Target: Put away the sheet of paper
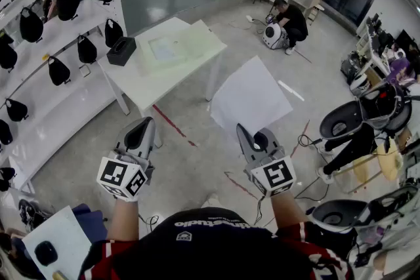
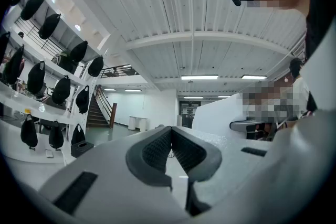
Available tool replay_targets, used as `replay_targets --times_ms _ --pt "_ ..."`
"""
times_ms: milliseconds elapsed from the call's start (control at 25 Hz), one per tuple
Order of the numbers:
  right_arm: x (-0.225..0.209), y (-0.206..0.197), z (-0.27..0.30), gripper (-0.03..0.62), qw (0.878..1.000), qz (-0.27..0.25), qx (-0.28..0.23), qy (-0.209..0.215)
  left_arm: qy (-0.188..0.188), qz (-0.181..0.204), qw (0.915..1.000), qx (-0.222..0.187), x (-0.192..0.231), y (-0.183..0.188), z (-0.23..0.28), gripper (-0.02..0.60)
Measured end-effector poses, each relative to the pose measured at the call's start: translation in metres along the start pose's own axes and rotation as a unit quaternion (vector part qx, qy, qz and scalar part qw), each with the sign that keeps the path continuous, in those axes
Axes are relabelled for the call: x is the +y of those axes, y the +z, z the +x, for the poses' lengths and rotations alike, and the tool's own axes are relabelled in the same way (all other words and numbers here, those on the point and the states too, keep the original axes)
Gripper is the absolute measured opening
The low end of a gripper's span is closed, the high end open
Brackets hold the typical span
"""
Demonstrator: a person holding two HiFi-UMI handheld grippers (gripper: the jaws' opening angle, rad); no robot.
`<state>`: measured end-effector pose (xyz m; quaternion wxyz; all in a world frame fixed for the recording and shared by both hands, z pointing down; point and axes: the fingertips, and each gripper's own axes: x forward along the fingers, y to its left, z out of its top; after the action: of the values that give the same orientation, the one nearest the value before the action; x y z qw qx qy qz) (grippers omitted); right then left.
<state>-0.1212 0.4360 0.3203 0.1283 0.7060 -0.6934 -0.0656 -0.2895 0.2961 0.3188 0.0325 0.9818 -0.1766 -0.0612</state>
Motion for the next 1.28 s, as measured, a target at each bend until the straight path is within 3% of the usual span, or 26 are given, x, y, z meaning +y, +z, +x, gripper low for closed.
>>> replay_targets --times_ms 400,640,1280 --pt "0.006 0.004 0.009 0.003 1.000 -0.018 -0.001 0.000 0.004 -0.003 1.0000 -0.003 0.010 0.002 -0.002 0.003" --pt "0.005 0.007 0.007 0.003 1.000 0.008 -0.017 0.004 0.001 0.000 1.0000 -0.001 0.007 0.002 -0.003 0.003" --pt "-0.001 -0.004 0.040 0.003 1.000 -0.011 0.009 0.022 0.009 -0.017 0.9998 0.004 0.032 -0.017 0.017 0.003"
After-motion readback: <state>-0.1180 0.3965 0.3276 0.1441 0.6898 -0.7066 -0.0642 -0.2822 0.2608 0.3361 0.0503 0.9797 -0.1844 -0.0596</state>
